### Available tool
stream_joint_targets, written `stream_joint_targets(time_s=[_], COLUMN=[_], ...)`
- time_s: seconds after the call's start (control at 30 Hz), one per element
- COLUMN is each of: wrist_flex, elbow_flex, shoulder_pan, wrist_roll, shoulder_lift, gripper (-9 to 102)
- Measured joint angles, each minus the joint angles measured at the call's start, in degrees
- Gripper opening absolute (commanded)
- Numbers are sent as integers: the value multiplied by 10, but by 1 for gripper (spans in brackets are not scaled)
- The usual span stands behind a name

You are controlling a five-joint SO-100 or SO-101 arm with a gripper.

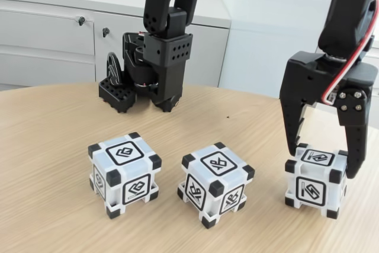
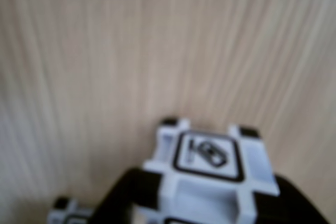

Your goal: Stack cubes from left to right.

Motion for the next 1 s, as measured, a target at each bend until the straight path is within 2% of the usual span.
stream_joint_targets(time_s=[0.23, 0.73, 1.0], wrist_flex=[0, 10, 11], elbow_flex=[9, 15, 15], shoulder_pan=[0, 3, 101], wrist_roll=[13, -47, -46], shoulder_lift=[27, 296, 439], gripper=[0, 0, 0])
